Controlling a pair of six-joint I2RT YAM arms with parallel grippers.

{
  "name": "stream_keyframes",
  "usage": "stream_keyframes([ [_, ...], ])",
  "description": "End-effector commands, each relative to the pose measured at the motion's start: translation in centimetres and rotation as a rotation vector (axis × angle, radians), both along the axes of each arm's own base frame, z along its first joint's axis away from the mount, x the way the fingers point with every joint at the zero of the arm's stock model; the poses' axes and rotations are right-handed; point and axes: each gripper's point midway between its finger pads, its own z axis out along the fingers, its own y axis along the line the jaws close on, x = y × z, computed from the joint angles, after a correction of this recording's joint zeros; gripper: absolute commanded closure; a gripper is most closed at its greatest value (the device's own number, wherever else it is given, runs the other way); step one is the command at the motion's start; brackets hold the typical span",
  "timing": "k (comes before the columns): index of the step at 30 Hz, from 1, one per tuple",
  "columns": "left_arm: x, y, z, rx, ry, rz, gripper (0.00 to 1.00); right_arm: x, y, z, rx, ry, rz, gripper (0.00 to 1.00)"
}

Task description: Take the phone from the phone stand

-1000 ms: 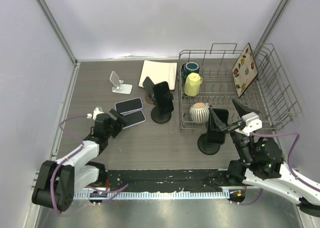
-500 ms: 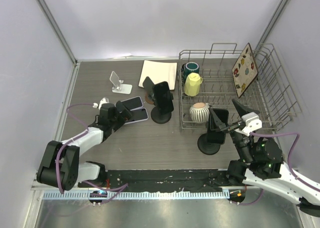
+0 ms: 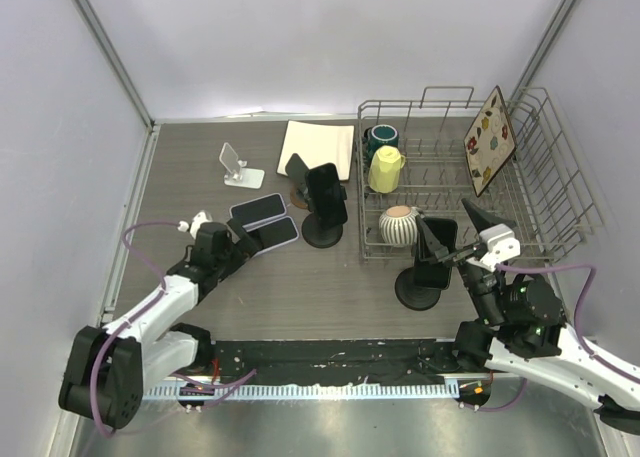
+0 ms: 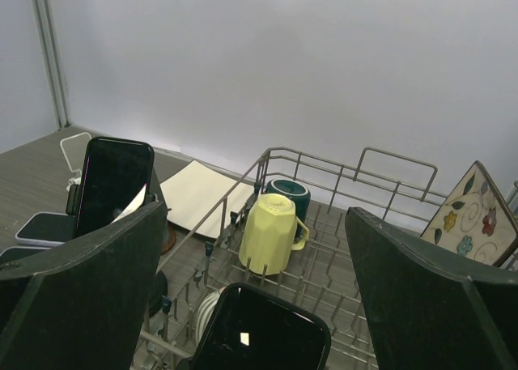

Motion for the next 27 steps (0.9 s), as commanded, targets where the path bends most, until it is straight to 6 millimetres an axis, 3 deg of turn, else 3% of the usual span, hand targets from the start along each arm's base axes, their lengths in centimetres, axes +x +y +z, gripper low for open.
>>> stream_keyframes([
  [1, 1.4, 1.3, 3.3, 0.127, -0.067, -0.026, 0.00, -0.2, -0.4, 1.6, 0.028, -0.012, 0.000, 0.03],
  [6, 2.6, 0.0, 8.3, 0.164, -0.176, -0.164, 0.00, -0.1, -0.1, 1.8, 0.012, 0.010, 0.009, 0.03],
  [7, 3.3, -0.4, 10.7, 0.159, -0.224, -0.186, 0.00, -0.3, 0.2, 2.5, 0.022, 0.009, 0.030, 0.03],
  [9, 3.5, -1.0, 12.4, 0.183, -0.252, -0.260, 0.00, -0.2, 0.8, 2.3, -0.004, 0.038, 0.048, 0.03],
  [10, 4.0, -1.8, 14.6, 0.165, -0.293, -0.296, 0.00, 0.1, 1.8, 1.9, -0.034, 0.064, 0.062, 0.03],
  [11, 4.1, -2.1, 15.7, 0.172, -0.311, -0.319, 0.00, -0.1, 1.9, 3.1, 0.012, 0.082, 0.077, 0.03],
  [12, 3.8, -2.8, 16.2, 0.174, -0.310, -0.384, 0.00, 0.2, 2.5, 2.3, -0.028, 0.129, 0.080, 0.03],
  [13, 4.1, -3.5, 18.4, 0.165, -0.350, -0.424, 0.00, 0.7, 3.7, 1.6, -0.065, 0.174, 0.083, 0.03],
  [14, 4.1, -3.7, 19.2, 0.170, -0.355, -0.448, 0.00, 0.6, 4.3, 2.7, -0.050, 0.191, 0.104, 0.03],
  [15, 3.7, -3.6, 19.5, 0.197, -0.346, -0.480, 0.00, 0.5, 5.2, 1.5, -0.089, 0.255, 0.129, 0.03],
  [16, 3.8, -3.7, 21.3, 0.205, -0.378, -0.494, 0.00, 0.5, 6.1, 1.2, -0.108, 0.290, 0.155, 0.03],
  [17, 3.6, -3.9, 22.1, 0.210, -0.391, -0.517, 0.00, 0.6, 8.3, 1.1, -0.151, 0.332, 0.205, 0.03],
  [18, 3.2, -3.8, 22.3, 0.223, -0.388, -0.537, 0.00, 0.4, 9.1, -0.2, -0.184, 0.399, 0.226, 0.03],
  [19, 3.1, -3.8, 23.2, 0.246, -0.417, -0.559, 0.00, 0.3, 10.0, 0.3, -0.189, 0.421, 0.255, 0.03],
  [20, 2.7, -3.7, 23.8, 0.260, -0.437, -0.575, 0.00, 0.0, 12.3, -1.0, -0.242, 0.469, 0.323, 0.03],
  [21, 2.4, -3.6, 24.0, 0.269, -0.447, -0.583, 0.00, -0.2, 13.1, -1.9, -0.261, 0.512, 0.349, 0.03],
  [27, 1.1, -2.2, 23.7, 0.365, -0.520, -0.585, 0.00, -0.5, 18.5, -3.1, -0.238, 0.603, 0.483, 0.03],
])
